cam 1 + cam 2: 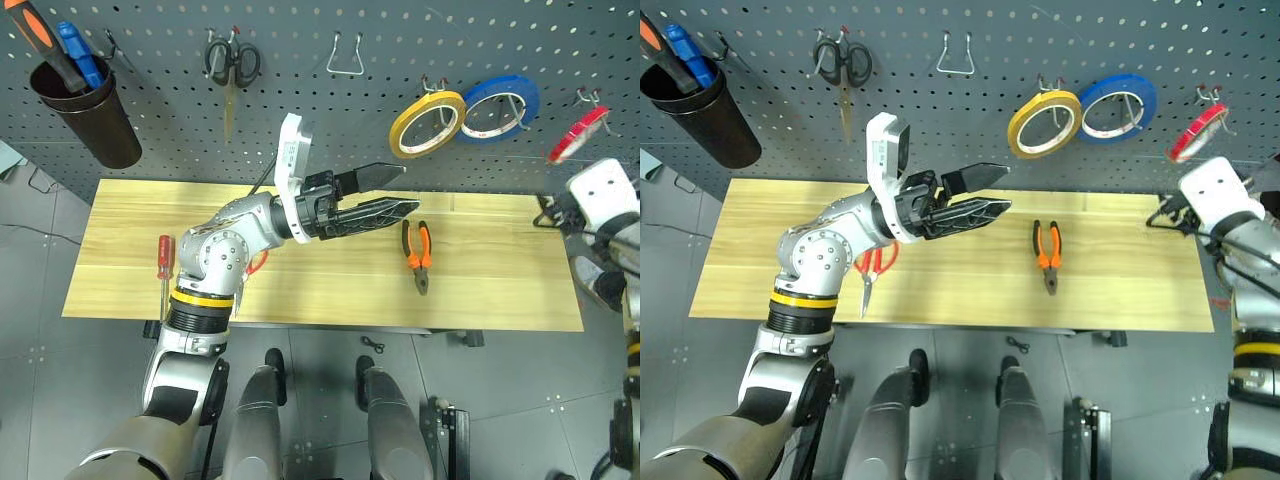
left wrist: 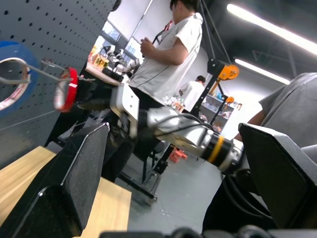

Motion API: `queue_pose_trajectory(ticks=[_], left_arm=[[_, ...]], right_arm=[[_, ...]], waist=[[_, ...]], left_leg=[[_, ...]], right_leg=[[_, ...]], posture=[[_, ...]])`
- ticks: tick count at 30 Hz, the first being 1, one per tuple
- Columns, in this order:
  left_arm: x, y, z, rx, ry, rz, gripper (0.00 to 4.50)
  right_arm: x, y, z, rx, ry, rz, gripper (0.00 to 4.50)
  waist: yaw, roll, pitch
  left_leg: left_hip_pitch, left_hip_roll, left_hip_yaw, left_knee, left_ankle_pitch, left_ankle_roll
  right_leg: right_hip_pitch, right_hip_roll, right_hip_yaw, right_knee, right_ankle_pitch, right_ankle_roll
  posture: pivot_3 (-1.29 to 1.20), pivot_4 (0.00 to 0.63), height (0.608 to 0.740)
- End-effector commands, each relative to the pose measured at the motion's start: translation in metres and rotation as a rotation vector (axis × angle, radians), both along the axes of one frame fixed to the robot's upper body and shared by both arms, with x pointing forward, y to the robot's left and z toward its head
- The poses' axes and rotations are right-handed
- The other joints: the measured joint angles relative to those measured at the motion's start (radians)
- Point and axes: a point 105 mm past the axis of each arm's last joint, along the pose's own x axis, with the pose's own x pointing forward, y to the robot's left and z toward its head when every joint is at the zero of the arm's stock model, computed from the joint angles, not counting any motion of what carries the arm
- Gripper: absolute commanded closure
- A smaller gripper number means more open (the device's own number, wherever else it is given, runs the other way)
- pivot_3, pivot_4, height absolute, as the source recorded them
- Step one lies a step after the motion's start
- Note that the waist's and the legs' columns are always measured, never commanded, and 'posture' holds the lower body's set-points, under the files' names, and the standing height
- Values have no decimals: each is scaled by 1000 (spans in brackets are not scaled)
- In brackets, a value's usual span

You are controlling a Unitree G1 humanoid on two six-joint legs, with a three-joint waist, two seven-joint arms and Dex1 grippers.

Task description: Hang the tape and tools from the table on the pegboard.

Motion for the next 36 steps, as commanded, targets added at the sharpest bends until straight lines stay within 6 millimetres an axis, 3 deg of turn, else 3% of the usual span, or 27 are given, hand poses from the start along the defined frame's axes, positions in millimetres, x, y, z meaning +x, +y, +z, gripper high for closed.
queue_pose_trajectory(ticks=[1,4,6,10,16,20,23,29,35,36], left_arm=[[-8,13,-20,75,-14,14,0],[-13,33,-51,189,16,56,0],[-18,51,-76,285,38,94,0],[-27,82,-97,361,108,167,0],[-40,105,-94,376,164,225,0],[-42,108,-90,372,165,255,0],[-42,106,-85,356,158,265,0],[-43,103,-82,349,151,268,0],[-45,101,-80,347,145,249,0],[-45,100,-79,347,143,243,0]], right_arm=[[-12,29,-39,186,210,42,21],[-15,64,-61,327,376,95,21],[-9,84,-62,415,430,98,21],[8,109,-57,497,485,95,21],[32,129,-65,567,580,36,21],[49,131,-69,587,595,-11,21],[59,133,-71,578,594,-24,21],[66,125,-76,541,568,-74,21],[67,131,-83,541,602,-52,21],[66,133,-84,546,612,-45,265]], waist=[[-7,0,0],[-25,0,0],[-35,0,0],[-29,0,0],[5,-1,1],[28,-1,1],[34,-1,1],[43,-1,1],[44,-1,1],[45,-1,1]], left_leg=[[0,0,0,0,0,0],[2,0,0,0,0,-1],[5,1,0,-1,1,-1],[5,3,0,-2,-3,-8],[0,4,1,-3,-3,-8],[-13,3,1,-1,3,-1],[-14,3,1,-2,3,-1],[-14,3,0,-3,3,-1],[-13,4,0,-3,3,-2],[-13,4,0,-3,3,-2]], right_leg=[[0,0,0,0,0,0],[-1,0,1,2,0,0],[-1,0,2,3,0,1],[-3,2,2,3,-1,-10],[-6,2,1,1,-2,-12],[-16,2,1,2,2,-11],[-16,2,0,1,4,-8],[-16,2,-1,1,3,-6],[-16,2,-1,1,2,-5],[-16,2,-1,1,2,-5]], posture=[[-30,435,740],[-16,446,740],[-9,447,740],[14,459,740],[54,468,740],[87,473,740],[98,473,740],[107,471,740],[109,473,740],[110,472,740]])
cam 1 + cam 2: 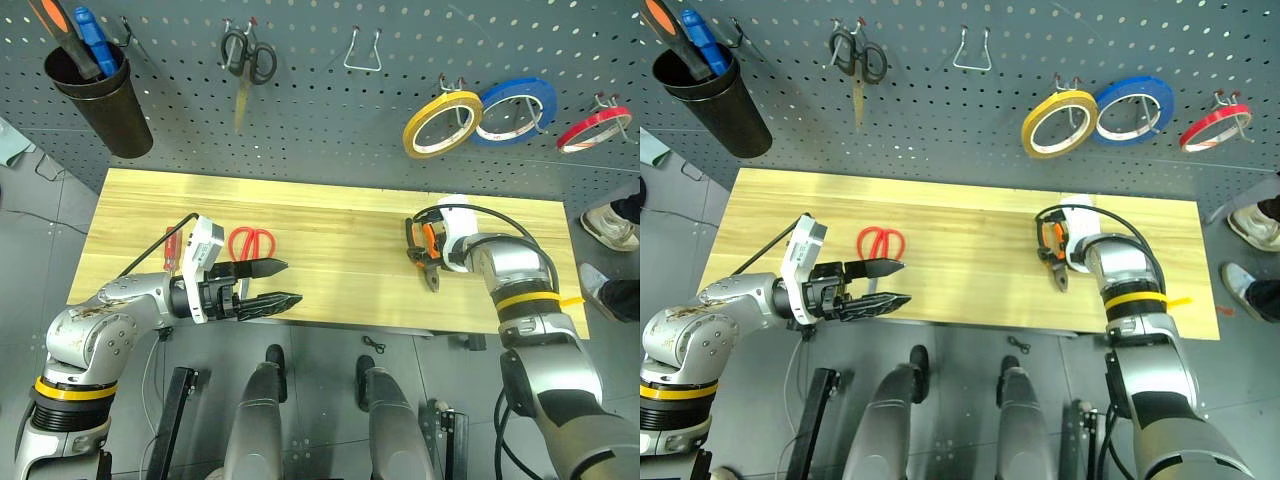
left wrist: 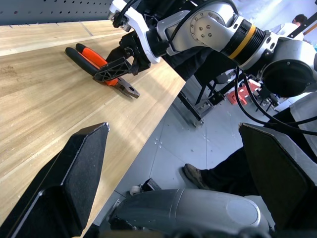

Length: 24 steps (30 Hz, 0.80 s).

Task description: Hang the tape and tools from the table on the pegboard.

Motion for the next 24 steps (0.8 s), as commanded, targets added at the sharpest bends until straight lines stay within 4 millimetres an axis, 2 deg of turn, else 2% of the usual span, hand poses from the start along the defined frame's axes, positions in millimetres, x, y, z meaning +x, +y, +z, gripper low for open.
queue_pose_trajectory(ticks=[1,2,4,5,9,11,13,16,18,20,22,24], left_arm=[[-7,-6,9,-11,-31,-48,0],[-6,-6,9,-12,-32,-50,0],[-5,-7,10,-15,-36,-51,0],[-4,-7,10,-17,-37,-50,0],[-4,-7,10,-19,-44,-44,0],[-4,-5,12,-23,-48,-37,0],[-1,0,26,-79,-52,8,0],[3,6,53,-187,-75,72,0],[7,10,68,-271,-88,129,0],[8,12,78,-334,-92,171,0],[9,16,101,-442,-133,225,0],[10,19,121,-541,-163,267,0]], right_arm=[[0,5,-1,6,6,30,544],[0,6,-1,9,7,32,741],[0,6,-1,18,8,35,1487],[0,6,-2,18,7,35,1693],[-3,6,1,24,3,41,1697],[-5,12,13,48,-36,76,1697],[-14,40,52,115,-171,222,1697],[-48,80,114,195,-409,424,1697],[-70,100,150,248,-561,495,1697],[-88,114,173,304,-658,531,1697],[-102,127,217,320,-890,522,1697],[-110,131,259,310,-1116,474,1697]], waist=[[1,0,0],[2,0,0],[4,0,0],[4,0,0],[4,0,0],[4,0,0],[6,0,0],[4,0,0],[5,0,0],[6,-1,-1],[8,-2,-2],[8,-2,-2]], left_leg=[[0,0,0,0,0,0],[0,0,0,0,0,0],[0,0,0,0,0,0],[0,0,0,0,0,0],[0,0,0,0,0,0],[0,0,0,0,0,0],[0,0,0,0,0,0],[-5,0,-1,0,0,0],[-8,1,-2,2,1,-1],[-8,1,-3,3,1,-1],[-8,2,-4,3,1,-2],[-9,2,-5,4,2,-3]], right_leg=[[0,0,0,0,0,0],[0,0,0,0,0,0],[0,0,0,0,0,0],[0,0,0,0,0,0],[0,0,0,0,0,0],[0,0,0,0,0,0],[0,0,0,0,0,0],[-5,1,0,1,0,0],[-9,2,0,4,0,0],[-8,2,-1,5,0,0],[-7,2,-2,4,1,0],[-7,2,-4,4,1,0]], posture=[[110,472,740],[109,473,740],[109,473,740],[109,472,740],[111,467,740],[116,463,740],[118,450,740],[118,441,740],[116,435,740],[111,429,740],[106,419,740],[111,413,740]])
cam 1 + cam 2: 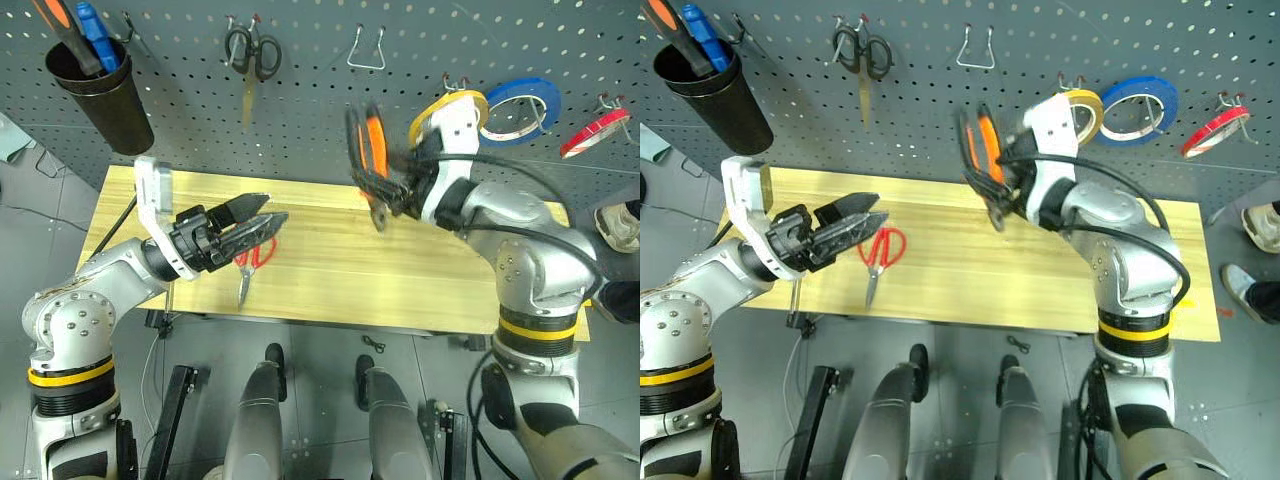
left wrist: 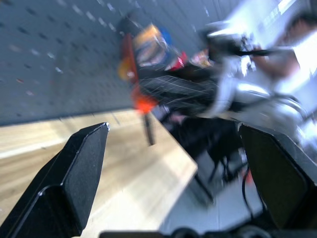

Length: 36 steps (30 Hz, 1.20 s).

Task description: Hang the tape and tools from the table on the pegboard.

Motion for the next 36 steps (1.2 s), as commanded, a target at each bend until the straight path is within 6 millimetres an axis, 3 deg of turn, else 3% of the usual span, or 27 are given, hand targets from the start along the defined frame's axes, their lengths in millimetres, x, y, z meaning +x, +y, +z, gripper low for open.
queue_pose_trajectory(ticks=[1,4,9,22,29,30,32,36], left_arm=[[-7,4,43,-152,-115,63,0],[0,-1,52,-199,-131,85,0],[3,-9,56,-204,-139,69,0],[1,-7,52,-196,-114,68,0],[0,-8,51,-178,-111,65,0],[0,-8,51,-177,-110,66,0],[0,-9,50,-171,-107,68,0],[0,-9,45,-156,-91,72,0]], right_arm=[[-21,-4,82,135,-415,-121,1697],[-12,-10,113,167,-614,-237,1697],[10,-21,128,189,-744,-354,1697],[23,-11,125,262,-791,-370,1697],[39,-10,99,212,-738,-388,1697],[41,-11,98,211,-729,-389,662],[41,-13,94,203,-720,-390,37],[37,-17,88,184,-711,-385,37]], waist=[[2,0,0],[14,-1,-1],[29,-4,-2],[35,-4,-2],[38,-4,-2],[39,-4,-2],[40,-4,-2],[43,-4,-2]], left_leg=[[-1,0,-1,0,1,-1],[-3,0,-2,-1,5,-1],[-2,0,-2,-2,6,-2],[-3,0,-4,-4,8,-4],[-3,0,-4,-4,8,-5],[-3,0,-4,-4,8,-5],[-3,0,-4,-4,8,-5],[-2,0,-4,-4,9,-5]], right_leg=[[0,0,-2,-1,1,1],[0,-1,-5,-2,2,2],[1,0,-6,-3,6,-3],[1,0,-8,-3,7,-5],[1,0,-8,-2,7,-5],[1,0,-8,-2,7,-5],[1,0,-8,-2,7,-5],[1,0,-8,-2,7,-5]], posture=[[118,414,740],[136,421,740],[145,410,740],[165,414,740],[165,414,740],[165,414,740],[174,419,740],[167,415,740]])
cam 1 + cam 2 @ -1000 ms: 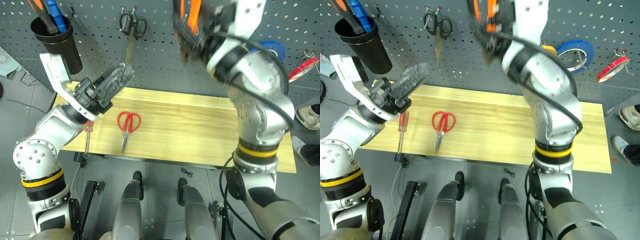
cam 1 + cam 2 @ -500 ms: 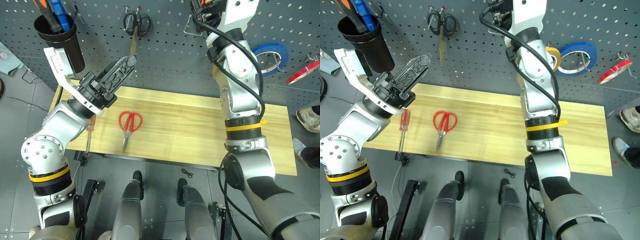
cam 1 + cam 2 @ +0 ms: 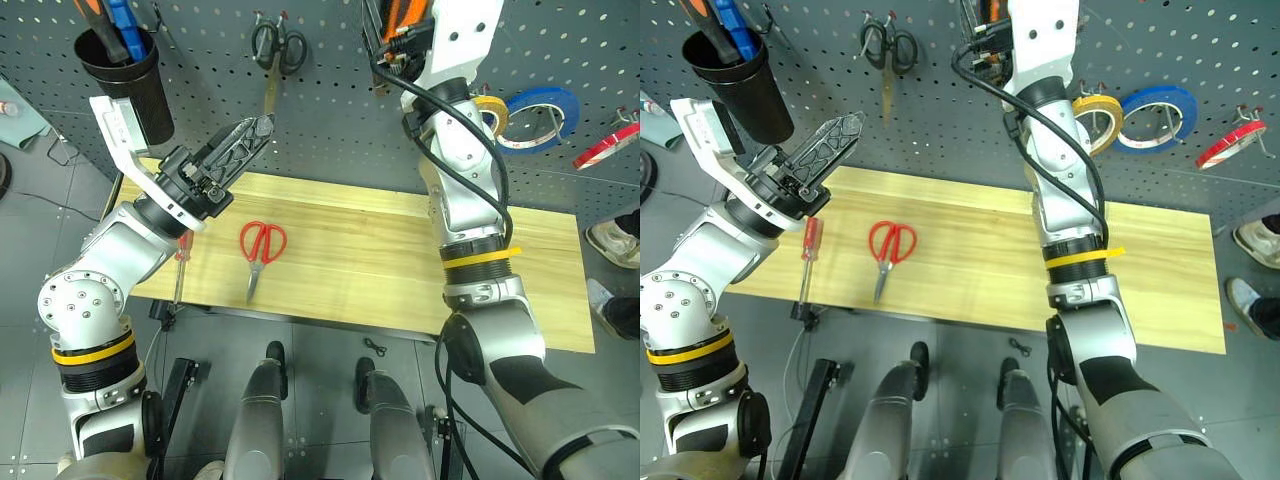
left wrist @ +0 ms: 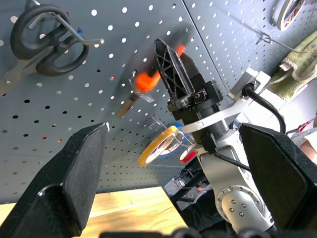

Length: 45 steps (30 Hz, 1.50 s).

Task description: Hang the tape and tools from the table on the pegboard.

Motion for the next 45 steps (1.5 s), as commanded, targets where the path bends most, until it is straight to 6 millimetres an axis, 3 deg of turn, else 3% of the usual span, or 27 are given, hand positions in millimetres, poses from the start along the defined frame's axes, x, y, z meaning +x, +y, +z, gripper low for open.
queue_pose_trajectory(ticks=[1,3,7,11,13,16,18,25,35,38,45], left_arm=[[-9,-3,-1,27,-20,-2,0],[-8,-1,-10,38,7,28,0],[4,10,-64,217,143,218,0],[12,20,-122,466,268,367,0],[16,25,-142,553,306,425,0],[28,30,-174,655,368,534,0],[35,31,-182,684,382,581,0],[49,27,-211,769,466,688,0],[46,21,-231,828,537,646,0],[47,23,-233,833,548,651,808],[47,32,-233,846,580,691,4067]], right_arm=[[-16,-6,3,-22,-27,21,37],[-20,-8,-10,-50,27,43,37],[-48,-9,-56,-186,217,183,37],[-68,-10,-86,-266,374,304,37],[-74,-7,-102,-292,460,377,37],[-81,-8,-146,-359,662,522,37],[-85,-8,-159,-392,721,584,37],[-104,-6,-173,-531,772,788,37],[-101,-9,-173,-553,771,771,37],[-101,-10,-172,-545,774,762,0],[-101,-11,-173,-539,778,751,0]], waist=[[2,0,0],[8,0,0],[13,0,0],[11,0,0],[8,0,0],[11,0,0],[11,0,0],[2,0,0],[-19,0,0],[-20,0,0],[-29,0,1]], left_leg=[[0,0,0,0,0,0],[0,0,0,0,0,0],[0,0,0,-3,0,0],[1,0,0,-5,0,-1],[2,1,0,-5,-4,-7],[3,3,1,-6,-5,-8],[5,3,2,-6,-5,-8],[4,4,2,-4,-4,-6],[5,4,1,-4,-3,-6],[6,4,1,-4,-3,-6],[6,4,1,-4,-3,-6]], right_leg=[[0,0,0,0,0,0],[0,0,0,0,0,0],[1,0,0,-2,0,0],[0,0,0,-2,0,-1],[0,0,0,-3,0,-2],[0,1,-1,-3,-4,-5],[4,0,-1,-5,-6,-5],[3,1,-1,-5,-5,-5],[3,1,-1,-3,-6,-5],[3,1,0,-3,-6,-5],[3,0,0,-3,-7,-6]], posture=[[164,414,740],[162,413,740],[136,423,740],[108,431,740],[98,435,740],[75,452,740],[66,461,740],[19,492,740],[-10,517,740],[-19,523,740],[-17,524,740]])
